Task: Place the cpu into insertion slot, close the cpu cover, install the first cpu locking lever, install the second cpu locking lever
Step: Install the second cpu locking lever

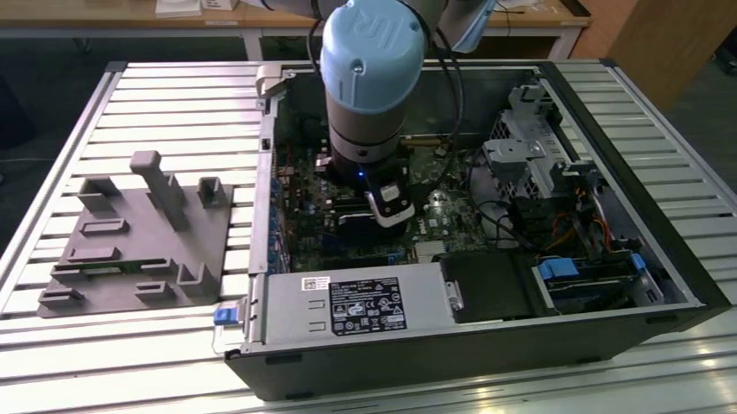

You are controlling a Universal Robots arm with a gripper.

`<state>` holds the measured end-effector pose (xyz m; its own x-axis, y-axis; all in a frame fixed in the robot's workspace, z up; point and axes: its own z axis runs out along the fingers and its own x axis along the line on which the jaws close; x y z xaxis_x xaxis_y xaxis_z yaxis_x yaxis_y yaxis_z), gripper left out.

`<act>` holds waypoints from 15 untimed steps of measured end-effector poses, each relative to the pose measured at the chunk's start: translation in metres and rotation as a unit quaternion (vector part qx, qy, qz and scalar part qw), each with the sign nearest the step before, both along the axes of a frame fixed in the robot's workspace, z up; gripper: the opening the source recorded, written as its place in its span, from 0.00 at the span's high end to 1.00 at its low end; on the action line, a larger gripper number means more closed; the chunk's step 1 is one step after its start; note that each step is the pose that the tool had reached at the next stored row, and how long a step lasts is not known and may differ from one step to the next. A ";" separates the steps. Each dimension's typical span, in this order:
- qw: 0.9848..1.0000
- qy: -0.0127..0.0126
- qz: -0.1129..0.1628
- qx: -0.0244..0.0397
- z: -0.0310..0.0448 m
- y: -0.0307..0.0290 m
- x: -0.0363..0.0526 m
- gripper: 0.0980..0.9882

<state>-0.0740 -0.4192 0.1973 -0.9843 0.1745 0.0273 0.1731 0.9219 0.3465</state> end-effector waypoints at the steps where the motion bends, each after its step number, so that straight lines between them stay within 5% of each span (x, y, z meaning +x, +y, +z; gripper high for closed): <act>1: 1.000 0.000 0.000 0.000 -0.0005 0.0002 0.0000 0.99; 15: 1.000 0.000 0.000 0.000 -0.0055 0.0089 -0.0043 0.99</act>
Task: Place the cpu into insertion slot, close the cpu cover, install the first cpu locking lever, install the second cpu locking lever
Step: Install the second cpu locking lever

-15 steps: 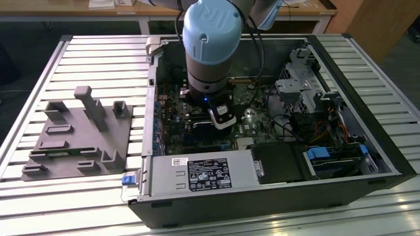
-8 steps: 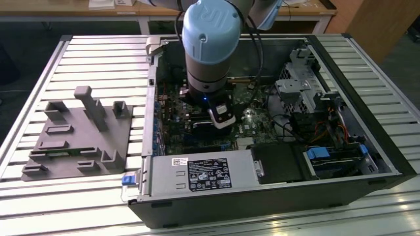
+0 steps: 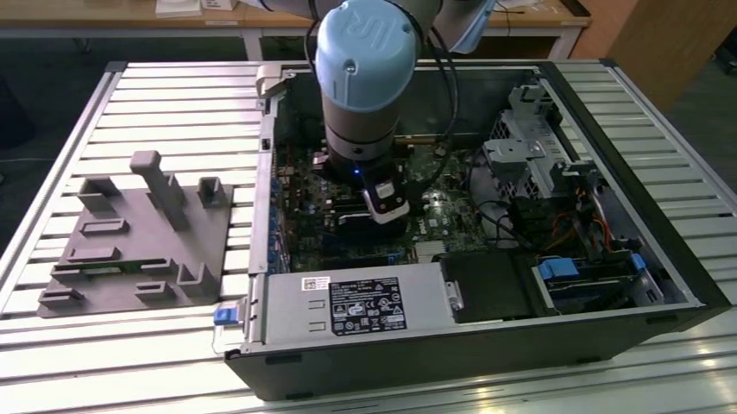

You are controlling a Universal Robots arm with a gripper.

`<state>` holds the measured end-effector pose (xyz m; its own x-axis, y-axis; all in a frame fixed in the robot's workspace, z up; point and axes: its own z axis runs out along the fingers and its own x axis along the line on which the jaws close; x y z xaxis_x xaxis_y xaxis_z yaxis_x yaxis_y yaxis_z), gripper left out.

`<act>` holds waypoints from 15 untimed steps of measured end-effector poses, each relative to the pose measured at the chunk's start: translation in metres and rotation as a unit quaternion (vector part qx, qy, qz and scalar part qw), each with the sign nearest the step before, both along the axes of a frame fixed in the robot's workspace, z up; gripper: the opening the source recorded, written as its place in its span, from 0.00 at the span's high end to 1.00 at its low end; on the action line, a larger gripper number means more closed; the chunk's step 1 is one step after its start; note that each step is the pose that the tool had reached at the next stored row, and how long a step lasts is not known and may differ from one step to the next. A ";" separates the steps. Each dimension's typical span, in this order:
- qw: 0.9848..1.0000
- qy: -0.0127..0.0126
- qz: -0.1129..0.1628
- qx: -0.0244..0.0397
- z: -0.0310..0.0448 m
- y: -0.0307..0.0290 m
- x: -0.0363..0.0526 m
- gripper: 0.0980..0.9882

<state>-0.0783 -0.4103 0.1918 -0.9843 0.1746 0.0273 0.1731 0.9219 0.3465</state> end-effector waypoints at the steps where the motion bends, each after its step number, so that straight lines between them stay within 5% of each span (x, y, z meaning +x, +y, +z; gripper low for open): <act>1: 1.000 0.000 0.000 0.000 -0.0001 0.0001 -0.0001 0.99; 6: 1.000 0.000 0.000 0.000 0.0029 0.0002 -0.0001 0.99; 15: 1.000 0.000 0.000 0.000 0.0360 0.0002 -0.0001 0.99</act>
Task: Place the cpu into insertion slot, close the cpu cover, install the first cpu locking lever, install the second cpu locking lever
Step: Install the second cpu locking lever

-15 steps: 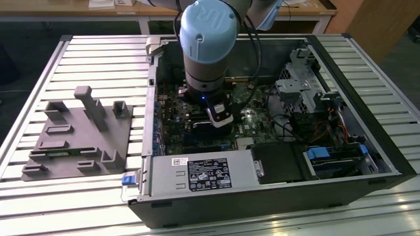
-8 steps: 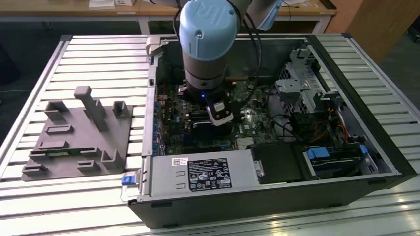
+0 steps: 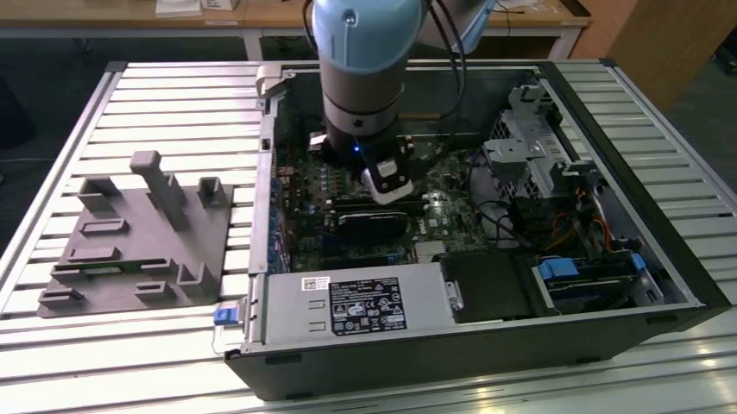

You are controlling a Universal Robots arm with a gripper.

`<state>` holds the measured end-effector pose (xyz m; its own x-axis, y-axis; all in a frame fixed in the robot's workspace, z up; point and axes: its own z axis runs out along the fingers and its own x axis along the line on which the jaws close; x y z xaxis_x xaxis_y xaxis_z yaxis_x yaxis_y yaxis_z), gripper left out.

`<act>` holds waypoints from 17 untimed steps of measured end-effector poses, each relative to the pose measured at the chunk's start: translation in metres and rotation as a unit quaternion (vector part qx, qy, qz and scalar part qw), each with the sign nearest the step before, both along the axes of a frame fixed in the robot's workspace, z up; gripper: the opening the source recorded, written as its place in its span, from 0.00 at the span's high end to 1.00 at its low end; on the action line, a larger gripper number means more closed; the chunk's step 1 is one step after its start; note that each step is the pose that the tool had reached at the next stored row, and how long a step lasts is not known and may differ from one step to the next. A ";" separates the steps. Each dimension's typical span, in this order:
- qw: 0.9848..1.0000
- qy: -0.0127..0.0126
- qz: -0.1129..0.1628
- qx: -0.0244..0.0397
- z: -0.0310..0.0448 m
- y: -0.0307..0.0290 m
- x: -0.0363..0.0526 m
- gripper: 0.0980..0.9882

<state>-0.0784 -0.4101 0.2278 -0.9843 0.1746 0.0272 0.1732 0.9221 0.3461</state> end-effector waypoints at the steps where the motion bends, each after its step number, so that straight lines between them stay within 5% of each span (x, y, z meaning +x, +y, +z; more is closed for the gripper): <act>1: 1.000 0.000 0.000 0.000 0.0039 0.0000 0.0000 0.99; 7: 1.000 0.000 0.000 -0.008 0.0212 0.0001 0.0000 0.99; 9: 1.000 0.000 0.000 -0.018 0.0235 0.0000 0.0004 0.99; 13: 0.999 0.000 -0.003 -0.049 0.0243 0.0000 0.0029 0.99; 17: 0.998 0.000 -0.005 -0.057 0.0243 0.0001 0.0095 0.99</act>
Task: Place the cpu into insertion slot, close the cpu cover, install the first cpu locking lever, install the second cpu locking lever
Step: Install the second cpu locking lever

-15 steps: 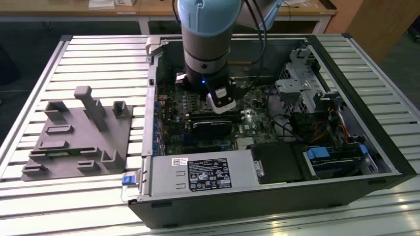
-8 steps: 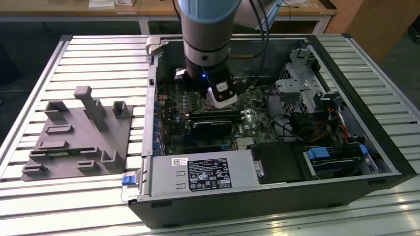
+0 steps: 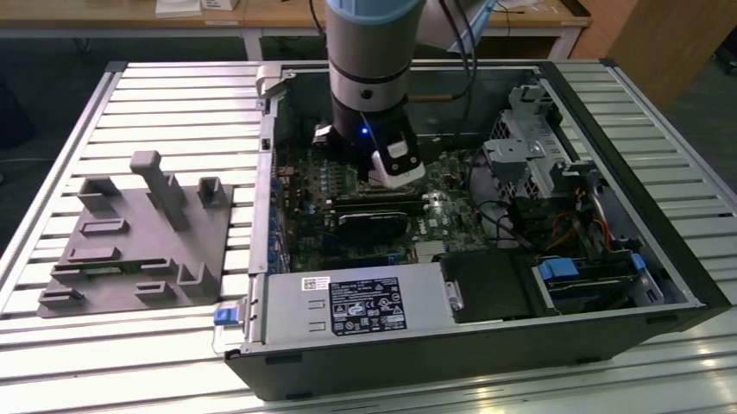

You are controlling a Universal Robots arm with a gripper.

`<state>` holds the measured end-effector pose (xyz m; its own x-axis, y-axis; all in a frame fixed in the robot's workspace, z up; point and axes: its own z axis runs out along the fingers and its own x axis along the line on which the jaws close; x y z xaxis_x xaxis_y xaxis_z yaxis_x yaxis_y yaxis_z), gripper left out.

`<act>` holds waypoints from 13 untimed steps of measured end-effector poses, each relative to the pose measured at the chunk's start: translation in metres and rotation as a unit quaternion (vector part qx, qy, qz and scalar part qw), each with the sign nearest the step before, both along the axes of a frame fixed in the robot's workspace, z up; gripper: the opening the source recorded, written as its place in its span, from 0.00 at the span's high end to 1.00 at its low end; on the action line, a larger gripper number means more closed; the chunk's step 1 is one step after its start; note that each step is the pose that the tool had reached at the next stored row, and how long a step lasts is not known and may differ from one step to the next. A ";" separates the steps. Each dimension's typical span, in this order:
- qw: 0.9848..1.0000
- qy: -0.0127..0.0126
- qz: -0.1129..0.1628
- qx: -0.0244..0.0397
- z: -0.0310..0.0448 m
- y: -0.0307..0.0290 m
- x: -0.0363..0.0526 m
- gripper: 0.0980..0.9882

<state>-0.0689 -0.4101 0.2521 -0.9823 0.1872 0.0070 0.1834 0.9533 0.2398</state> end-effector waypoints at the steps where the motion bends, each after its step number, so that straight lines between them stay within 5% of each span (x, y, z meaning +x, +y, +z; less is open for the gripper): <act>1: 1.000 0.000 0.000 0.000 0.0000 0.0000 0.0024 0.99; 7: 1.000 0.000 -0.003 0.000 -0.0009 0.0000 0.0148 0.99; 13: 1.000 0.000 -0.004 -0.001 -0.0087 0.0000 0.0174 0.99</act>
<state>-0.0515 -0.4101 0.2434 -0.9809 0.1944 0.0068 0.1904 0.9522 0.2387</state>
